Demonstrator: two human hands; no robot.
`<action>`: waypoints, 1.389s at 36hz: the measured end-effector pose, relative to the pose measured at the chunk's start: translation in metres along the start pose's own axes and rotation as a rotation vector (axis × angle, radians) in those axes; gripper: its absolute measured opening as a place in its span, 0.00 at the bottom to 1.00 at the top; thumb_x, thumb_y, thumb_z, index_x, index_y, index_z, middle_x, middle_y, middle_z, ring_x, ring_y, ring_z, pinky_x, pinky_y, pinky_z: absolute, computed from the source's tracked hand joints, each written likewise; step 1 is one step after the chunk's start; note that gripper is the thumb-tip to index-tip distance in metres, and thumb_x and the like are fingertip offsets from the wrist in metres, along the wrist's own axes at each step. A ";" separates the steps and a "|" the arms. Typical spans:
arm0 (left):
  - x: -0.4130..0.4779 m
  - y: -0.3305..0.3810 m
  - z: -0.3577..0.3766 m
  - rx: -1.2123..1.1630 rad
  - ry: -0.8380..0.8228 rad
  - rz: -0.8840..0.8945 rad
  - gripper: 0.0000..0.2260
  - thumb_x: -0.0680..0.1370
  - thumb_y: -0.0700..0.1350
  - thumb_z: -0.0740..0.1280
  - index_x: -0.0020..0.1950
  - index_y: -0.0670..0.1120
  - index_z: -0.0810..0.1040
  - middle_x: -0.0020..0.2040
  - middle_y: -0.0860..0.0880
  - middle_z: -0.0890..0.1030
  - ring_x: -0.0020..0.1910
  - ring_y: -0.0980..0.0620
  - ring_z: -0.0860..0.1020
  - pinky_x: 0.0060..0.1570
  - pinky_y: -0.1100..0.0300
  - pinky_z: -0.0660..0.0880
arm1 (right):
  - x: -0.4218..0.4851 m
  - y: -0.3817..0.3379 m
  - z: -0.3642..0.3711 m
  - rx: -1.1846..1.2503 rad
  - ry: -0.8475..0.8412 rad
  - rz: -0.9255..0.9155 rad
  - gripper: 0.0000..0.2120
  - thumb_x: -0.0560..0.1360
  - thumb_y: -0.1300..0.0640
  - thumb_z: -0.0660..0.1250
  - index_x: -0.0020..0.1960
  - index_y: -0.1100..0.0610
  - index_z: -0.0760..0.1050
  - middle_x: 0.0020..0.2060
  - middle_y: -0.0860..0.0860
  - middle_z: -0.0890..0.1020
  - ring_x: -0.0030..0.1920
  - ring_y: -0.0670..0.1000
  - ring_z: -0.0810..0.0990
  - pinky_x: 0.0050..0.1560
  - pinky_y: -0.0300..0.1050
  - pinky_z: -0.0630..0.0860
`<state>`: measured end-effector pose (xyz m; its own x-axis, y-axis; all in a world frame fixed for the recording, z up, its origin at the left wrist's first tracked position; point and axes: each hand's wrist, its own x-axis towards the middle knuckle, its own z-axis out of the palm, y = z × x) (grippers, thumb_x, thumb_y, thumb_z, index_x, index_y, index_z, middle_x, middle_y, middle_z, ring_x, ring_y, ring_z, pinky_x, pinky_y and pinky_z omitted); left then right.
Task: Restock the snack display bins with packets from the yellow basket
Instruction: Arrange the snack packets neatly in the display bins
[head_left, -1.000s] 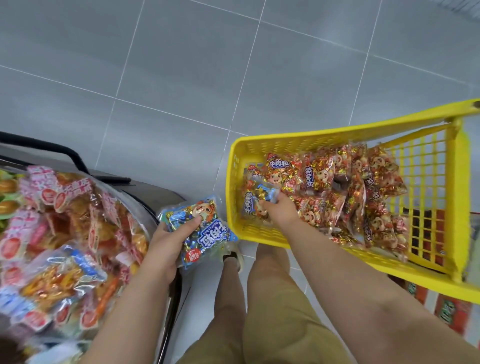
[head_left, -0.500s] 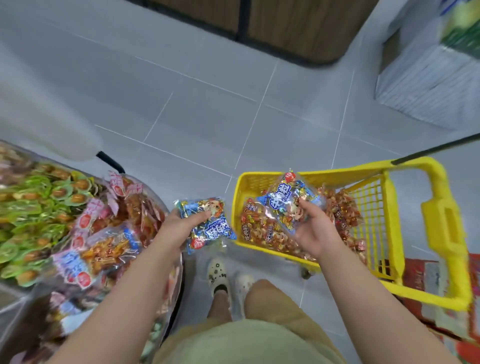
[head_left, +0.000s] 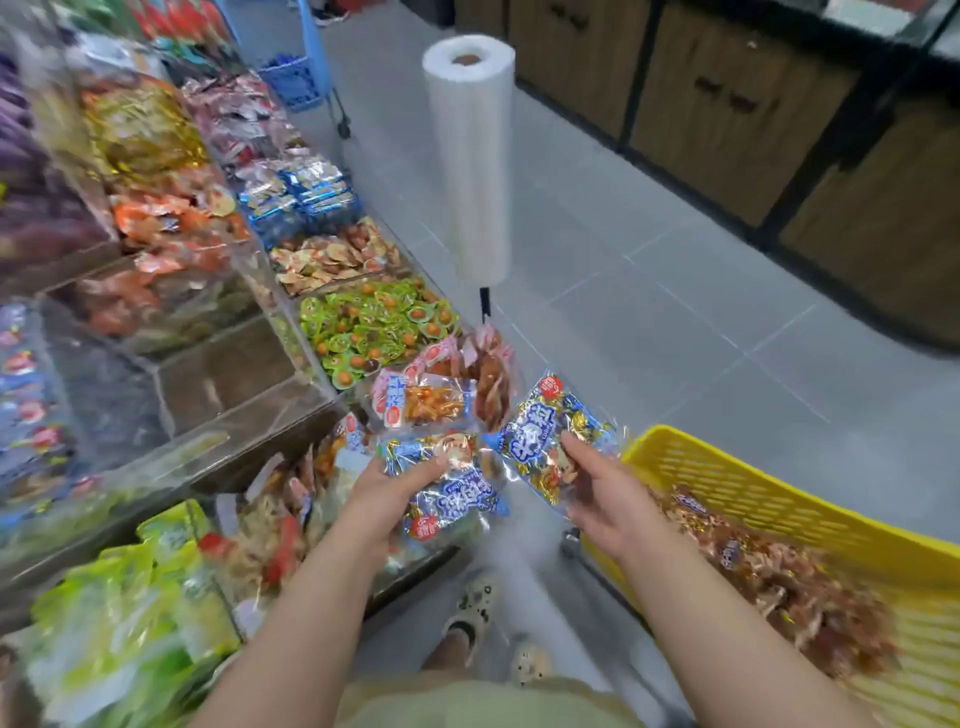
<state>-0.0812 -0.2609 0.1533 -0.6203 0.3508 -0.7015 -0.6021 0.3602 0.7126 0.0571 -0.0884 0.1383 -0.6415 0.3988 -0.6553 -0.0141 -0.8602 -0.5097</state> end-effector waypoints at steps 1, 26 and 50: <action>-0.005 -0.002 -0.011 -0.024 0.031 0.019 0.24 0.65 0.46 0.79 0.59 0.46 0.78 0.48 0.46 0.86 0.46 0.45 0.84 0.50 0.46 0.81 | 0.002 0.010 0.011 -0.034 -0.017 0.018 0.17 0.67 0.60 0.70 0.55 0.64 0.77 0.42 0.56 0.84 0.39 0.50 0.83 0.51 0.45 0.79; -0.055 -0.002 -0.352 -0.148 0.426 0.146 0.46 0.48 0.60 0.79 0.63 0.46 0.74 0.59 0.44 0.81 0.56 0.43 0.79 0.61 0.43 0.74 | 0.025 0.217 0.293 -1.579 -0.480 -0.568 0.39 0.59 0.46 0.80 0.65 0.46 0.68 0.45 0.39 0.75 0.43 0.38 0.74 0.39 0.26 0.65; -0.041 0.015 -0.501 -0.238 0.630 0.297 0.25 0.65 0.48 0.80 0.58 0.49 0.76 0.57 0.52 0.80 0.48 0.56 0.82 0.46 0.58 0.76 | 0.096 0.311 0.412 -1.630 -0.474 -0.913 0.22 0.70 0.53 0.74 0.60 0.56 0.71 0.58 0.53 0.66 0.55 0.47 0.69 0.61 0.42 0.67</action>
<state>-0.3167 -0.7033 0.1991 -0.9022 -0.1846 -0.3899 -0.4125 0.1043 0.9050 -0.3250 -0.4485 0.1469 -0.9840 0.1408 0.1094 0.0262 0.7208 -0.6926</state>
